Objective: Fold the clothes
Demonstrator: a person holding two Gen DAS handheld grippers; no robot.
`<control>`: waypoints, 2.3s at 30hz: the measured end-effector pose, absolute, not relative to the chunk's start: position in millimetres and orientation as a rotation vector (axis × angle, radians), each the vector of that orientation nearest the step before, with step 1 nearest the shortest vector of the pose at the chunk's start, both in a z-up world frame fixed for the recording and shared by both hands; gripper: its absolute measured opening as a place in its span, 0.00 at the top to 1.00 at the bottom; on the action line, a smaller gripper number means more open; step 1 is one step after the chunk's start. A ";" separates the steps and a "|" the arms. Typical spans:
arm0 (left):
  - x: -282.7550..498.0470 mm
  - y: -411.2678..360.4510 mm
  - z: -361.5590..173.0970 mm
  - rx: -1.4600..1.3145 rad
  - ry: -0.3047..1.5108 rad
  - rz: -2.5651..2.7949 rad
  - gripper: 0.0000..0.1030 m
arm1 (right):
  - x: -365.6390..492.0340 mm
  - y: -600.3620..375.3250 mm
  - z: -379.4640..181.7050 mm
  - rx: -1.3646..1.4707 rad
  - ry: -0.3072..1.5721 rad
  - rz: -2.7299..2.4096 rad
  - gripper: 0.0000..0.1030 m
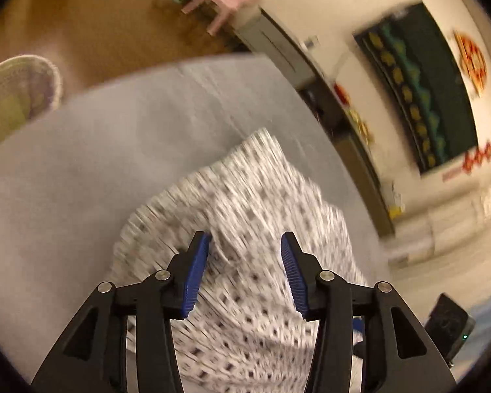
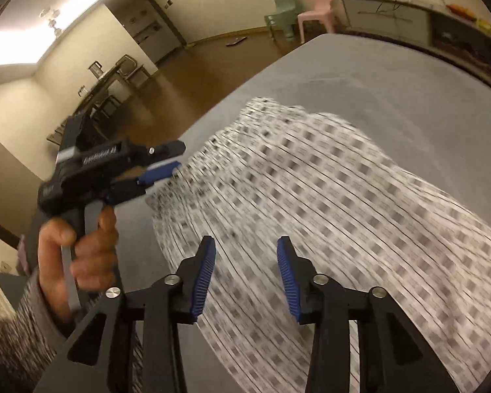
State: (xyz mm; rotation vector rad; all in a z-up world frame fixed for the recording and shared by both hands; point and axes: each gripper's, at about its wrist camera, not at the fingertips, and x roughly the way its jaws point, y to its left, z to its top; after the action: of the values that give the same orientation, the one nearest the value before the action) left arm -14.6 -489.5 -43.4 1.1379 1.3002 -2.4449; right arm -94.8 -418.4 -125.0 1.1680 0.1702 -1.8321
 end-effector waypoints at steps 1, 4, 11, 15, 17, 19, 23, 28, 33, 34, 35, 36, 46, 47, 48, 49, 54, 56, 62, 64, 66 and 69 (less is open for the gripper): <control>-18.2 -481.1 -43.7 1.182 1.229 -2.448 0.53 | -87.1 -401.0 -122.9 1.149 0.222 -1.862 0.48; -27.4 -469.7 -42.5 1.234 0.999 -2.428 0.92 | -67.4 -350.3 -121.7 1.112 0.360 -1.951 0.44; 32.3 -519.7 -22.1 0.932 1.357 -2.409 0.96 | -41.9 -150.3 -104.6 1.222 0.376 -2.213 0.41; 18.6 -507.2 -30.3 1.061 1.296 -2.419 0.96 | -22.3 -61.5 -122.3 1.361 0.504 -2.291 0.37; 9.3 -496.9 -29.1 1.107 1.288 -2.444 0.96 | -14.7 -43.4 -129.7 1.372 0.550 -2.288 0.37; 10.9 -497.2 -20.7 1.062 1.352 -2.469 0.96 | -11.3 -40.3 -132.6 1.347 0.549 -2.271 0.37; 39.7 -504.6 13.0 0.908 1.458 -2.559 0.96 | -17.3 -53.2 -133.8 1.303 0.529 -2.225 0.76; 32.6 -501.7 -0.9 1.225 1.185 -2.520 0.96 | -25.0 -47.7 -125.6 1.293 0.532 -2.228 0.96; 39.6 -504.7 19.8 1.289 1.093 -2.571 0.96 | -18.7 -38.0 -102.7 1.236 0.506 -2.290 0.99; 44.8 -507.9 28.1 1.296 1.072 -2.588 0.96 | -11.6 -33.2 -94.4 1.227 0.506 -2.294 0.99; 47.1 -508.8 33.0 1.325 1.026 -2.590 0.96 | -3.4 -27.9 -85.7 1.220 0.507 -2.294 1.00; 45.1 -509.6 30.0 1.390 0.974 -2.566 0.96 | 3.4 -21.7 -83.6 1.228 0.515 -2.293 0.99; 13.2 -509.2 16.3 1.486 0.994 -2.544 0.96 | 3.4 -77.5 -105.3 1.151 0.608 -2.172 0.57; 10.2 -508.1 21.3 1.485 0.974 -2.549 0.96 | 1.1 -87.2 -108.7 1.146 0.625 -2.150 0.57; 9.4 -508.8 23.9 1.488 0.960 -2.553 0.96 | -0.4 -93.0 -112.9 1.156 0.638 -2.126 0.57; 8.6 -509.4 26.4 1.492 0.946 -2.557 0.96 | -1.5 -97.6 -117.3 1.170 0.649 -2.103 0.67; 10.0 -516.1 47.0 1.472 0.934 -2.581 0.96 | 0.6 -98.9 -111.9 1.179 0.663 -2.096 0.98; 18.5 -516.1 54.3 1.463 0.926 -2.593 0.96 | 10.8 -88.8 -92.8 1.149 0.613 -2.121 0.98; 32.7 -513.0 2.6 1.659 0.738 -2.411 0.95 | 41.2 -73.0 -91.8 1.187 0.596 -2.057 0.98; 28.9 -511.1 -8.5 1.676 0.677 -2.372 0.93 | 38.9 -68.6 -103.8 1.230 0.591 -2.059 0.97; 27.4 -512.0 -9.6 1.657 0.645 -2.355 0.88 | 34.2 -59.0 -106.3 1.266 0.550 -2.086 0.85; 31.3 -515.0 20.6 1.517 0.574 -2.386 0.79 | 32.3 -11.9 -77.4 1.272 0.325 -2.190 0.65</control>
State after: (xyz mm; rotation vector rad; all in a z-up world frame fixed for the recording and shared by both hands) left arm 31.3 -515.0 20.6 1.5171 0.5737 -2.3857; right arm 32.3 -11.9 -77.4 1.2725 0.3250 -2.1900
